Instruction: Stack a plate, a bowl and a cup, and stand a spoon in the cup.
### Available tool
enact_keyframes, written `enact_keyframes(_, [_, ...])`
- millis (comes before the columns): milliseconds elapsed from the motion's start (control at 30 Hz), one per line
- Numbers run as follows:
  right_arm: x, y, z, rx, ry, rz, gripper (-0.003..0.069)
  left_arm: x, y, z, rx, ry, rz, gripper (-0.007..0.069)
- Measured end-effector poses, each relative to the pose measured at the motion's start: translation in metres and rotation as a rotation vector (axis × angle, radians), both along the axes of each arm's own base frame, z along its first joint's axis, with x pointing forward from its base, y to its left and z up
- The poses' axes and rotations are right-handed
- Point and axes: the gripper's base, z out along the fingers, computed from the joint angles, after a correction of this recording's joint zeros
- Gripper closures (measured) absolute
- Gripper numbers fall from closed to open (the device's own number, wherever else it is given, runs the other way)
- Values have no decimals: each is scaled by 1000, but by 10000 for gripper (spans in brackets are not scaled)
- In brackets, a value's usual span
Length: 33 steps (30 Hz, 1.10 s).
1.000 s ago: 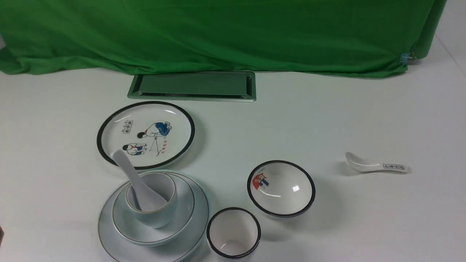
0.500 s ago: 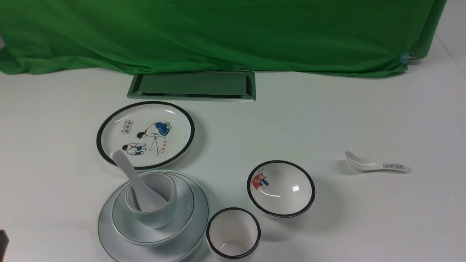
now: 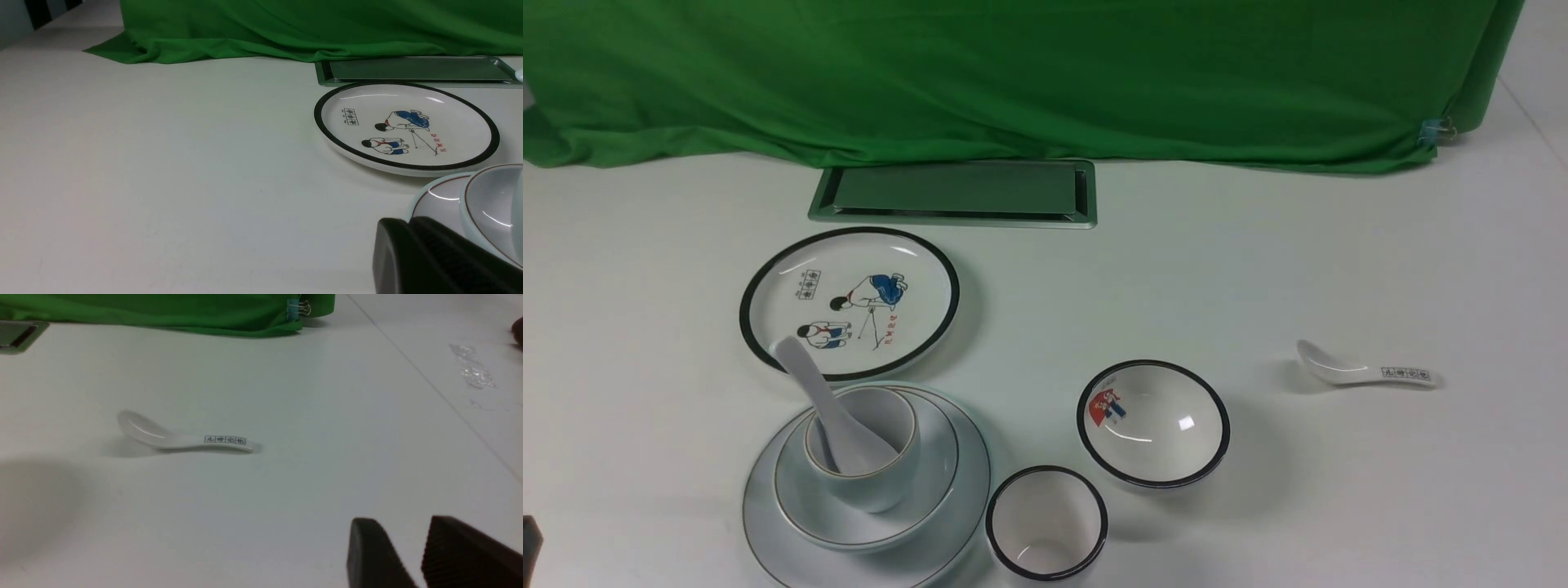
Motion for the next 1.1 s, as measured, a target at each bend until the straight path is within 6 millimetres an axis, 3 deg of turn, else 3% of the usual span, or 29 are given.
enact_keyframes(1100, [0,0,0,0,0,0,419,0,0,0,16,0,1,653])
